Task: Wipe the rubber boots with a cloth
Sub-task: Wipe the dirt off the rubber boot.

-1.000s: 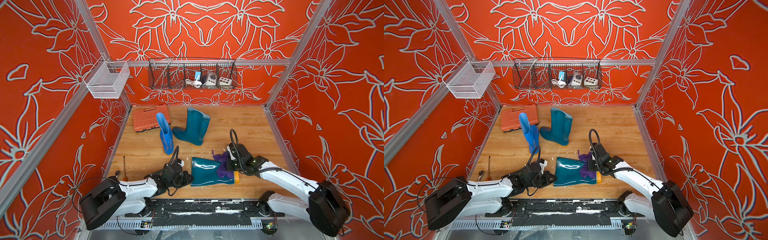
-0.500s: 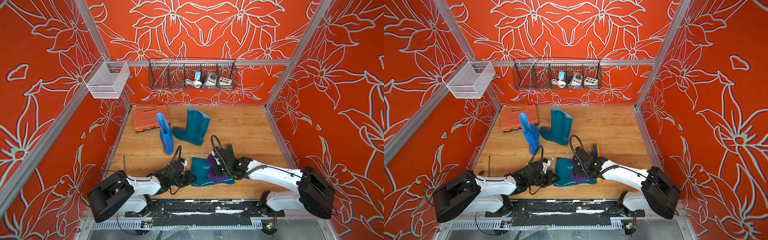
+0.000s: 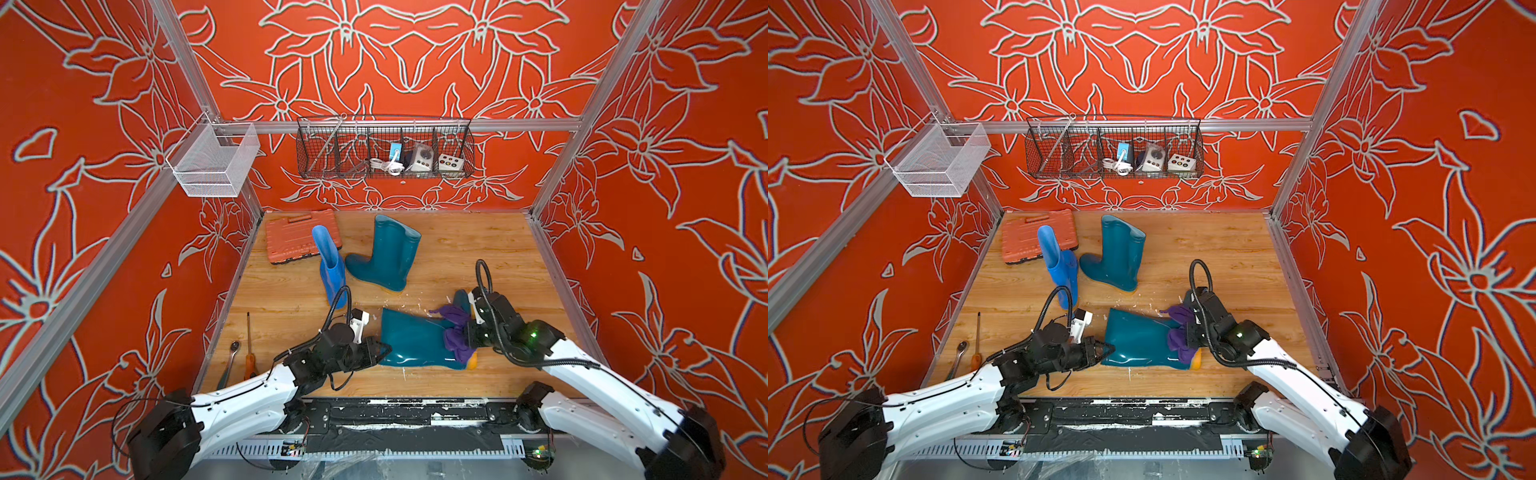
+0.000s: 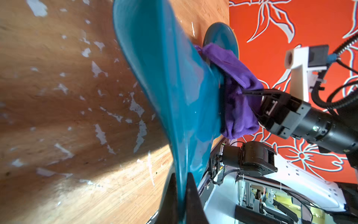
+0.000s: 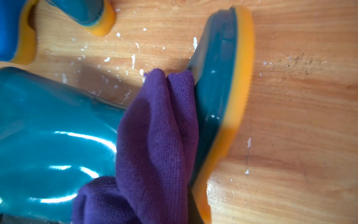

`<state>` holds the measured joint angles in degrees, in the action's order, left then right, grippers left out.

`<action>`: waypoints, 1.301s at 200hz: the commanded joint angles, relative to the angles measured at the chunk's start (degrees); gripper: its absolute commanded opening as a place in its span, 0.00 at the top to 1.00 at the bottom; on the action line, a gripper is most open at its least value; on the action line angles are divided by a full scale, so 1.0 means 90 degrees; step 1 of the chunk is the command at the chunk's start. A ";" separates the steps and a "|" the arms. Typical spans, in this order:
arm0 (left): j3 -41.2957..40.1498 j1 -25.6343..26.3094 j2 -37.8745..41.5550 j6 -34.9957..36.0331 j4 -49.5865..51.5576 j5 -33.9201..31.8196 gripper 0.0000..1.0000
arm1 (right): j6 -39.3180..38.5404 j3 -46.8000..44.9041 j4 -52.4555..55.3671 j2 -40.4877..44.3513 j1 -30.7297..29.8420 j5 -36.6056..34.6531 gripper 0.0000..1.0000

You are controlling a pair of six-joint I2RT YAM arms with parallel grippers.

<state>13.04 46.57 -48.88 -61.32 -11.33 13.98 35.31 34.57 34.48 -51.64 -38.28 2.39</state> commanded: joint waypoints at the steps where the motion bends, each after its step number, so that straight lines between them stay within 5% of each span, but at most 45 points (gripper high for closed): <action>1: 0.0028 -0.0017 -0.0032 -0.0091 0.0121 -0.0267 1.00 | 0.0443 0.0426 -0.0155 -0.0463 -0.0605 0.0091 1.00; 34: 0.0015 -0.0018 -0.0493 -0.0271 -0.0249 -0.0044 1.00 | 0.0688 0.1749 -0.1240 -0.2283 -0.2496 -0.0292 1.00; 58: 0.0049 -0.0018 -0.0567 -0.0315 -0.0294 -0.0061 1.00 | 0.0414 0.2778 -0.1256 -0.3590 -0.3155 -0.0259 1.00; 98: 0.0075 -0.0036 -0.0176 -0.0306 0.0195 -0.0257 1.00 | 0.0511 0.1895 -0.0975 -0.3763 -0.2682 -0.0296 1.00; 133: 0.0024 -0.0125 0.0143 -0.0319 0.0430 -0.0240 1.00 | 0.0339 -0.0008 -0.0456 -0.1988 -0.0741 -0.0032 1.00; 147: 0.0006 -0.0150 0.0160 -0.0349 0.0429 -0.0223 1.00 | 0.0235 -0.0126 -0.0026 -0.1114 -0.0485 -0.0251 1.00; 171: 0.0046 -0.0171 0.0015 -0.0398 0.0315 -0.0167 1.00 | 0.0271 0.0238 0.0019 -0.0666 -0.0655 -0.0176 1.00; 196: 0.0234 -0.0209 -0.0336 -0.0461 0.0276 0.0034 1.00 | 0.0368 0.1006 -0.0525 -0.1387 -0.2260 -0.0970 1.00; 219: 0.0308 -0.0260 -0.0481 -0.0511 0.0220 0.0138 1.00 | 0.0318 0.1770 -0.1191 -0.2574 -0.3193 -0.0852 1.00; 241: 0.0358 -0.0422 -0.0498 -0.0526 0.0310 0.0343 1.00 | 0.0234 0.2367 -0.0592 -0.3592 -0.3317 -0.1056 1.00; 260: 0.0388 -0.0706 -0.0426 -0.0540 0.0413 0.0700 1.00 | 0.0242 0.1910 -0.0304 -0.3555 -0.2930 -0.1222 1.00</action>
<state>14.55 42.76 -53.39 -65.23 -7.27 16.84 37.69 55.02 26.30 -83.74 -68.12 -4.10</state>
